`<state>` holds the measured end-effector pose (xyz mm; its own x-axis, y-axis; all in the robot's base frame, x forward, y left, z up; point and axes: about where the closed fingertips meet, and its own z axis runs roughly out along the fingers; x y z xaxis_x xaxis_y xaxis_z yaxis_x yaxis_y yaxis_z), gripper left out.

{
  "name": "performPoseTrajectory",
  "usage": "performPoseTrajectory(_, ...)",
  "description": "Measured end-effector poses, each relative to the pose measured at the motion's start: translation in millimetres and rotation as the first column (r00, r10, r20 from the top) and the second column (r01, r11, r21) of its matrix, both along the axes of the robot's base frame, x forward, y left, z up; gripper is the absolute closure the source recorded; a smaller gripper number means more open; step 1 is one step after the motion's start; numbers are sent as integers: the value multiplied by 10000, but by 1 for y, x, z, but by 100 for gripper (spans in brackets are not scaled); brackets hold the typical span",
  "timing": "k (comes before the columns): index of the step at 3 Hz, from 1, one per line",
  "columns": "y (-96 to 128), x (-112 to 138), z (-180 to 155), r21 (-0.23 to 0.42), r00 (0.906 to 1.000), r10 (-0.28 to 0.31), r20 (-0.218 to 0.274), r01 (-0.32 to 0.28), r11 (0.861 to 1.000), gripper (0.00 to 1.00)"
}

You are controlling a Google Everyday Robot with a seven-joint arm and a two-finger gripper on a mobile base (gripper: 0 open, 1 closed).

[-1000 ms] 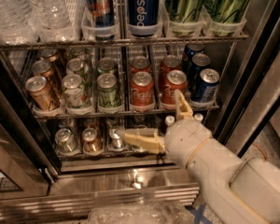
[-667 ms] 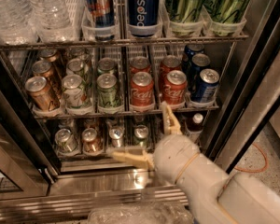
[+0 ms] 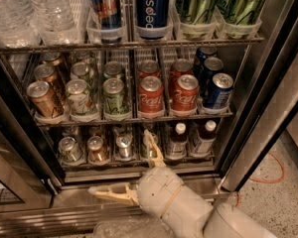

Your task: Pick 7up can from middle shelf of fridge

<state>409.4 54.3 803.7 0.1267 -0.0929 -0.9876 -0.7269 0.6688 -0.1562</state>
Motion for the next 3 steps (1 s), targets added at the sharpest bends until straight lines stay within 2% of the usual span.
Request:
performPoseTrajectory(2, 7, 5, -2, 60, 9997, 172, -172, -171, 9998, 0)
performPoseTrajectory(3, 16, 21, -1, 79, 9993, 316, -173, -315, 9995, 0)
